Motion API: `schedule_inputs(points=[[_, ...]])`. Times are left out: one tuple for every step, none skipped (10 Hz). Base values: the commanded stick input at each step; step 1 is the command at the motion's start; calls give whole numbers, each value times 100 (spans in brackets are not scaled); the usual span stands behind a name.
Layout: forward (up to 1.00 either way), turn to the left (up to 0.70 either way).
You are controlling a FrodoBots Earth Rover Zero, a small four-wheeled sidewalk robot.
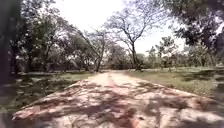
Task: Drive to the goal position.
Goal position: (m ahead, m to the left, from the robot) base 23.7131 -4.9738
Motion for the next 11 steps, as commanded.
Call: schedule_inputs(points=[[70,0],[70,0],[70,0],[70,0],[70,0],[70,0],[70,0],[70,0],[70,0],[70,0],[70,0]])
